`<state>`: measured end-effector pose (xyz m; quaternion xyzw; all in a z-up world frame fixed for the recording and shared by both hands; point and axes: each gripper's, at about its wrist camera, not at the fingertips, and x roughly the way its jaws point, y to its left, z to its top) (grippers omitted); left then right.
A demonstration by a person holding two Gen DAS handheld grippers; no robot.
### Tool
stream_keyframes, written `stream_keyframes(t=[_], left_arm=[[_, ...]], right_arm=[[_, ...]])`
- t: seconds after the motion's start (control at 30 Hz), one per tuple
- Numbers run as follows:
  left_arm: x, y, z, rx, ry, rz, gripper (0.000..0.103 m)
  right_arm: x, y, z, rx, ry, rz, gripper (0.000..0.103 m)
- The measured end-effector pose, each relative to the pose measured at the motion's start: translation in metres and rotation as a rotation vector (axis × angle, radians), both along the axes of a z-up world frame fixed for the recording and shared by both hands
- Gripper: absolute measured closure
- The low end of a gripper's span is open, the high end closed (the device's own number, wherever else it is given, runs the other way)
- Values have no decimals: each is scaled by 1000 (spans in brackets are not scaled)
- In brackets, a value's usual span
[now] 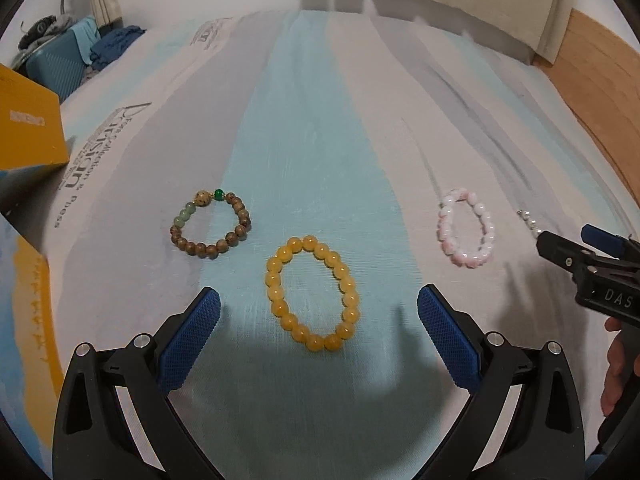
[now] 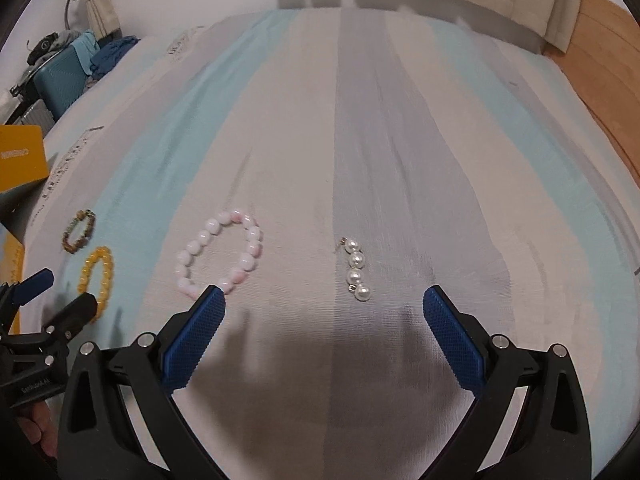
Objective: Organize jewelry
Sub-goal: 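Move both tools away from the box over the remaining bracelets, then grasp the yellow bead bracelet with the left tool while the right tool grasps the pearl pendant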
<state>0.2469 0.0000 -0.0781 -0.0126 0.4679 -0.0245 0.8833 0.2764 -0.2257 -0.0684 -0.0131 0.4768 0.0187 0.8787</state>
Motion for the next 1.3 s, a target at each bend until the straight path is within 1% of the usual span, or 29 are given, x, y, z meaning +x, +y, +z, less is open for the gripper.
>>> stream_keyframes(t=[0.07, 0.13, 0.2, 0.3, 0.43, 0.5, 0.57, 0.63, 0.7, 0.73, 0.77, 0.8, 0.83, 0.87, 0.93, 0.97, 1.1, 1.13, 1.2, 1.3], left_arm=[[5, -1, -5, -6, 7, -4, 6], [10, -2, -8, -3, 15, 0, 6], [12, -4, -11, 1, 22, -10, 7], [14, -9, -16, 15, 35, -29, 7], [17, -8, -26, 16, 57, -29, 9], [16, -10, -28, 23, 58, -34, 9], [16, -11, -27, 22, 58, -34, 12], [16, -10, -27, 20, 62, -35, 19], [15, -8, -27, 20, 67, -32, 24], [15, -8, -26, 24, 69, -30, 29], [15, -7, -25, 25, 72, -25, 33], [15, -7, -24, 26, 74, -18, 43], [15, -5, -23, 25, 75, -9, 53], [15, -4, -22, 17, 80, -8, 58], [15, -2, -21, 11, 87, -4, 82], [15, 0, -20, 11, 88, -5, 85], [13, 5, -18, -29, 93, -18, 87], [13, 7, -17, -43, 96, -19, 91], [13, 9, -16, -59, 100, -18, 92], [12, 8, -13, -61, 96, -22, 93]], right_arm=[[4, -6, -4, 33, 10, -6, 8], [9, -13, -10, 66, 28, -22, 10], [11, -16, -15, 74, 39, -35, 20], [17, -17, -21, 90, 67, -34, 30], [21, -11, -25, 73, 80, -13, 34], [22, -12, -28, 76, 90, -8, 38], [25, -14, -32, 77, 103, -13, 42], [26, -15, -32, 82, 105, -14, 47], [27, -18, -33, 87, 110, -24, 58], [27, -20, -33, 93, 111, -32, 62], [28, -21, -32, 96, 112, -38, 68], [27, -21, -31, 94, 113, -44, 75], [27, -22, -31, 94, 112, -46, 78], [27, -22, -30, 96, 111, -50, 83], [27, -21, -30, 93, 111, -50, 88], [27, -20, -30, 92, 109, -50, 90], [26, -20, -27, 89, 94, -56, 90], [25, -20, -26, 92, 89, -59, 90], [24, -20, -23, 98, 78, -61, 90], [21, -23, -15, 105, 52, -71, 90]])
